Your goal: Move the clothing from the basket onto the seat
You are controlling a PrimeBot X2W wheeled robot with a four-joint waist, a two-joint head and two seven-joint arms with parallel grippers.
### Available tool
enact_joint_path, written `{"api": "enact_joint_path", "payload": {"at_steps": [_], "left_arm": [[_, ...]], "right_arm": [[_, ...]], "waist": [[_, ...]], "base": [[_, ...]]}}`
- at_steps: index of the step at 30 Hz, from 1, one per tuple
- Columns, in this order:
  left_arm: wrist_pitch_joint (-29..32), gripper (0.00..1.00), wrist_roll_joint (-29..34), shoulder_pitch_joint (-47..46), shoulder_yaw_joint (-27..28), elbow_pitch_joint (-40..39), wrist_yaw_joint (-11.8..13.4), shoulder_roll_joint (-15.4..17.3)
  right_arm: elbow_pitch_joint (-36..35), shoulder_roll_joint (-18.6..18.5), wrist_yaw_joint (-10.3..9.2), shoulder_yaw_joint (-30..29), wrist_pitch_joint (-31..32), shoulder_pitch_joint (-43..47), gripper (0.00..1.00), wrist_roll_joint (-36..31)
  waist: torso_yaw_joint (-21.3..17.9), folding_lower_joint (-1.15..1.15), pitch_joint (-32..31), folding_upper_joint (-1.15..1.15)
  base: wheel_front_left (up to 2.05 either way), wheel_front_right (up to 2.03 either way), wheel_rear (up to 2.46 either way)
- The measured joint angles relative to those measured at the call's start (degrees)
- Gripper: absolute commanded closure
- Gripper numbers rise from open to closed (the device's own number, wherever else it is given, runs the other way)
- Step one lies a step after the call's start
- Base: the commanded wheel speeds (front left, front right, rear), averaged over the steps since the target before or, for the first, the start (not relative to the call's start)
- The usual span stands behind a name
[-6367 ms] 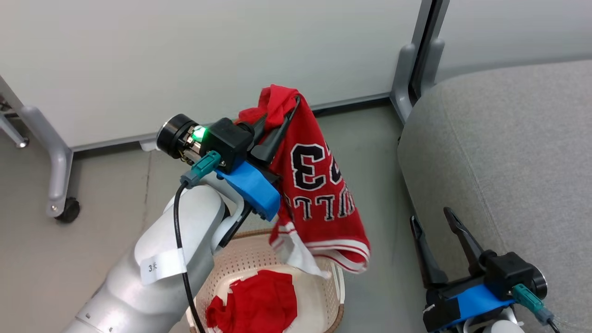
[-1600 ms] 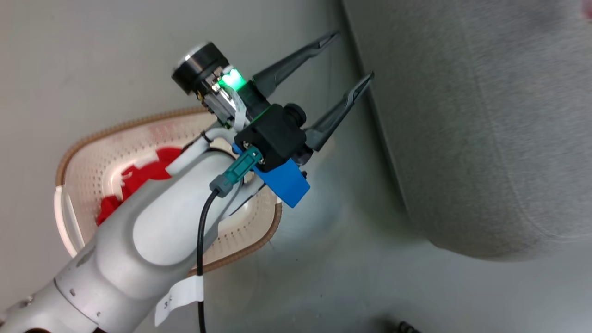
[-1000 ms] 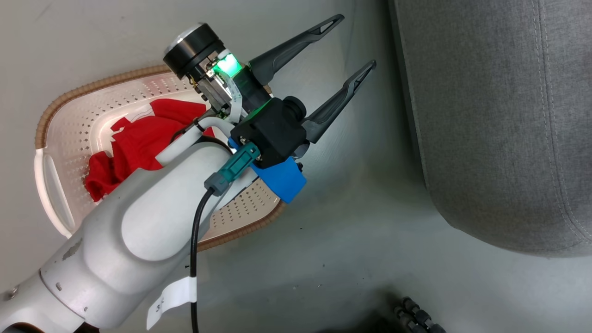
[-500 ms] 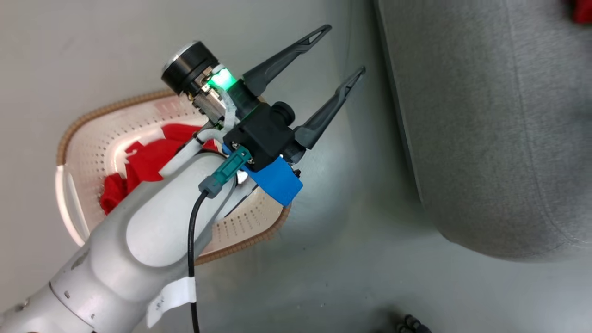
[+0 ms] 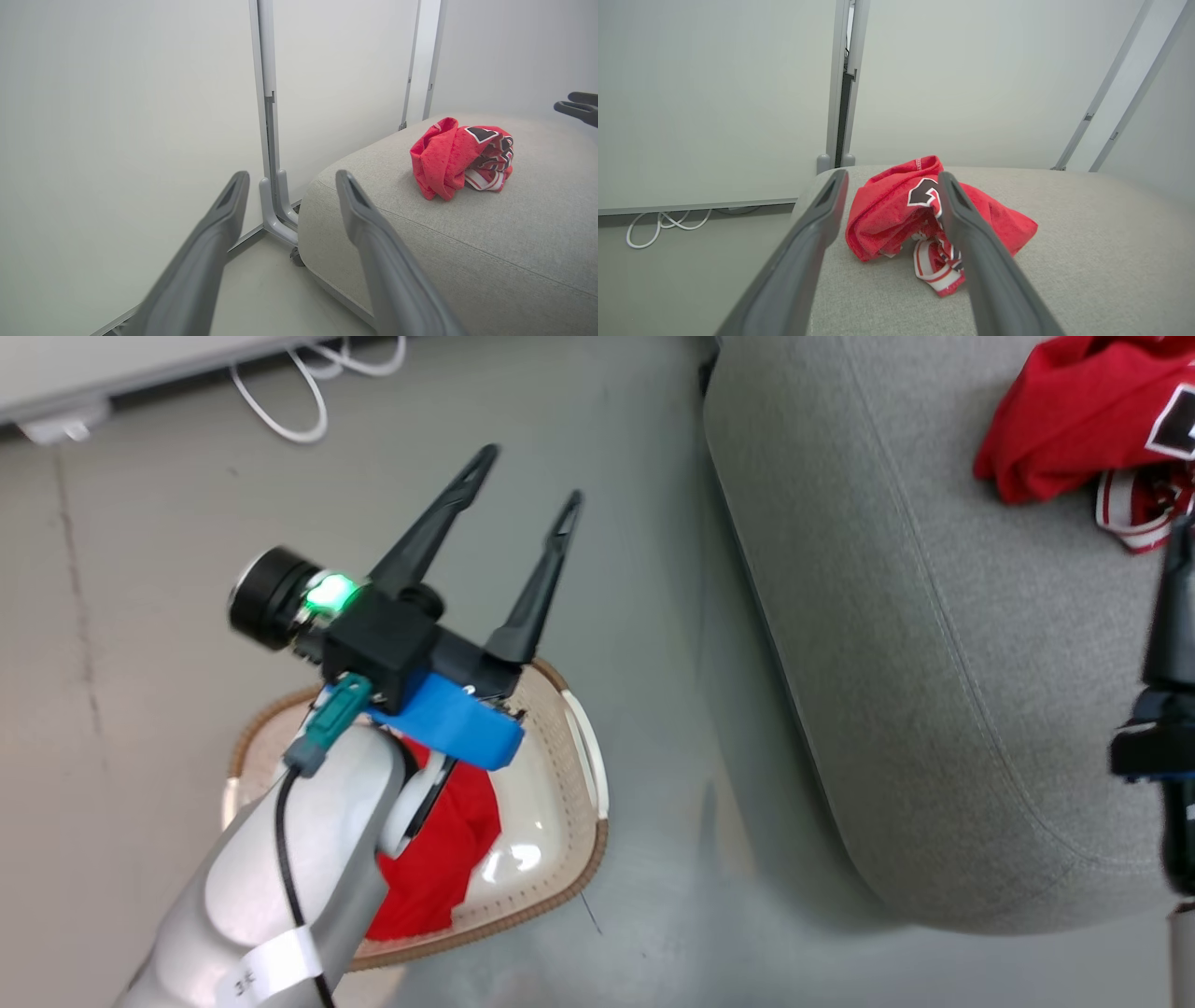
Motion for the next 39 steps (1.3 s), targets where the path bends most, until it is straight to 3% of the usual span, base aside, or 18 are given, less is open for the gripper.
{"api": "enact_joint_path", "payload": {"at_steps": [10, 19, 29, 39], "left_arm": [[0.00, 0.00, 2.35, 12.02, 15.08, -1.43, 0.46, -2.15], [-0.01, 0.00, 5.31, 21.02, 24.77, -2.00, -1.08, -4.91], [-0.01, 0.00, 8.21, 26.85, 30.56, -1.30, -3.25, -8.24], [0.00, 0.00, 9.68, 30.16, 33.32, 0.21, -4.37, -10.28]], "right_arm": [[-8.47, 3.72, 0.00, 11.67, 0.00, 5.24, 0.00, 0.91], [-7.34, 5.63, 0.00, 15.46, -0.01, 8.22, 0.00, 1.49], [-3.71, 8.06, 0.00, 15.10, -0.01, 11.95, 0.00, 1.40], [-1.34, 9.17, 0.00, 14.82, 0.00, 15.11, 0.00, 1.52]], "waist": [[4.98, 0.00, -9.90, 0.00], [8.85, 0.00, -16.67, 0.00], [12.58, 0.00, -20.15, 0.00], [13.63, 0.00, -22.01, 0.00]], "base": [[0.00, 0.00, 0.00], [0.00, 0.00, 0.00], [0.00, 0.00, 0.00], [0.00, 0.00, 0.00]]}}
